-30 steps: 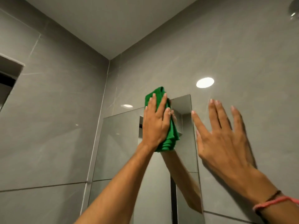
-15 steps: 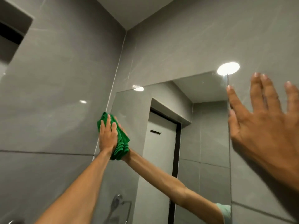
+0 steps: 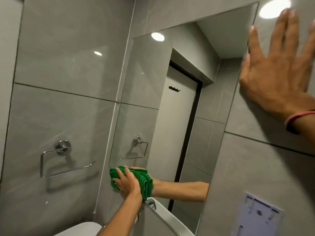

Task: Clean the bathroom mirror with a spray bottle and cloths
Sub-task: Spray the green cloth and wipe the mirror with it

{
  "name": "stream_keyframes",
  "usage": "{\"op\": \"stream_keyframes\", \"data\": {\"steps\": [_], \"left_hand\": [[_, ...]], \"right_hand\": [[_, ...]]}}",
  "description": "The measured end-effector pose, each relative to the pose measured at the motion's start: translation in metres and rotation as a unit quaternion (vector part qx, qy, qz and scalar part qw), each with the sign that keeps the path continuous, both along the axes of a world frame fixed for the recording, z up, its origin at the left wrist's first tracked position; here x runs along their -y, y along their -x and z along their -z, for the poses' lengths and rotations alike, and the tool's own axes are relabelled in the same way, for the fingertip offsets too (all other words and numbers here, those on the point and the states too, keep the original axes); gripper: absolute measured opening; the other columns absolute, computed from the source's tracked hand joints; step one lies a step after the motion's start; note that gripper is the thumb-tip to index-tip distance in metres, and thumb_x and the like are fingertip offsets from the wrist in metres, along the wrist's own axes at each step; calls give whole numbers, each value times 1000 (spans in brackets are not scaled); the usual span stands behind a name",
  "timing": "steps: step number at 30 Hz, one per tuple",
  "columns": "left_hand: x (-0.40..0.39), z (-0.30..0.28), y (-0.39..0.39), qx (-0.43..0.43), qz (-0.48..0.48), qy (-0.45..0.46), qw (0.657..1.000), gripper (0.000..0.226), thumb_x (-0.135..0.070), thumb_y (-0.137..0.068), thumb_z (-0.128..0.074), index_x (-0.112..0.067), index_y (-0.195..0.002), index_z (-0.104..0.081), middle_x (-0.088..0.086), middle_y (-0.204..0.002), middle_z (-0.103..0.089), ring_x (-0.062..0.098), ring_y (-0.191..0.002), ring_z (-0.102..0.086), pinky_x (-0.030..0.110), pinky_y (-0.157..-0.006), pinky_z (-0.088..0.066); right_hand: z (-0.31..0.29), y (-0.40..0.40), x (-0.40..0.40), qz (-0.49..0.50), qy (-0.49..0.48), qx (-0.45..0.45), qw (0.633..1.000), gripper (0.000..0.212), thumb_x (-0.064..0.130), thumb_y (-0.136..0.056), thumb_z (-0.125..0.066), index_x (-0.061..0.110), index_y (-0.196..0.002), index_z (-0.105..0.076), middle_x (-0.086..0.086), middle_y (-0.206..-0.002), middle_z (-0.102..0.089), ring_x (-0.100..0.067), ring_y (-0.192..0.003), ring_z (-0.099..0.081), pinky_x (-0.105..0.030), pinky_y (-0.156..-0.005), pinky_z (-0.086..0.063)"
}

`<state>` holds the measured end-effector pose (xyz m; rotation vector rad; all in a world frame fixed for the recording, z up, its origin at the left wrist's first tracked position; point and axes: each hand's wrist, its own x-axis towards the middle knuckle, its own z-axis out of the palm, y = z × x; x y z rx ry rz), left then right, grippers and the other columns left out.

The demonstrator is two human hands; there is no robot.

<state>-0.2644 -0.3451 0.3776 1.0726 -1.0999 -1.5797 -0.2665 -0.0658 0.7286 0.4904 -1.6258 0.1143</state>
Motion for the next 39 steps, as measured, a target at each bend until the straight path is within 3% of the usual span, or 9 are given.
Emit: {"op": "stream_keyframes", "data": {"steps": [4,12,17,20,23,26,32,36,39], "left_hand": [[-48,-62,-2,-34,5,-9,999,58,-45,-106,-32,-29,-160,-21,16,-172,-6,32,-159,-9,53,-127,-10],[-125,-287,-6,-94,8,271,958,58,-42,-106,-27,-32,-161,-12,10,-173,2,26,-160,2,53,-129,-1],[-149,-328,-3,-147,5,518,843,70,-37,-104,-34,-22,-161,4,6,-173,-3,22,-160,-3,53,-130,-3],[-140,-304,-1,-191,20,650,736,77,-32,-102,-39,-16,-160,9,6,-173,-10,23,-159,-17,53,-130,-9],[-117,-245,2,-157,31,705,690,73,-34,-102,-38,-16,-161,2,6,-173,-10,18,-160,-11,46,-131,-6],[-89,-141,2,-99,33,690,716,69,-32,-102,-37,-13,-162,-8,8,-173,-8,21,-161,-6,56,-129,-10],[-153,36,-13,-60,36,372,926,66,-28,-100,-34,-27,-158,-4,-4,-172,-1,15,-161,-2,44,-131,-4],[-207,6,-13,-74,54,175,980,71,-35,-99,-39,-18,-159,-5,0,-172,-2,19,-161,-3,30,-126,-1],[-212,-70,-12,-107,39,210,971,68,-32,-106,-41,-17,-161,-5,-4,-172,3,12,-160,3,34,-127,2]], "right_hand": [[-8,-10,-15,68,-54,5,996,69,52,-107,-17,26,-170,-6,-26,-176,0,-41,-165,-2,-66,-130,-5],[-23,-13,-46,142,-91,-3,986,87,82,-92,-6,41,-168,-2,-15,-179,5,-43,-164,5,-78,-124,-3],[-25,-10,-46,145,-86,-18,985,89,84,-90,-8,41,-168,-5,-16,-179,3,-43,-164,5,-78,-123,-5],[-25,-7,-48,138,-85,-37,986,91,85,-89,-7,40,-168,-10,-16,-178,-1,-44,-164,1,-80,-122,-8],[-21,-9,-47,128,-80,-42,988,88,82,-93,-12,36,-167,-19,-17,-178,-11,-45,-163,-8,-81,-120,-10],[-13,-7,-43,85,-66,-43,993,78,72,-99,-26,29,-164,-25,-25,-166,-31,-50,-153,-30,-79,-115,-26],[-4,-2,-39,42,-54,-15,998,76,72,-100,-26,25,-159,-20,-33,-146,-45,-56,-133,-45,-71,-105,-39],[-11,-6,-42,72,-72,-13,995,79,73,-99,-24,28,-164,-18,-27,-162,-35,-53,-148,-35,-76,-113,-30],[-13,-11,-44,47,-79,-12,996,80,75,-99,-24,30,-165,-25,-22,-173,-22,-42,-162,-19,-74,-125,-12]]}}
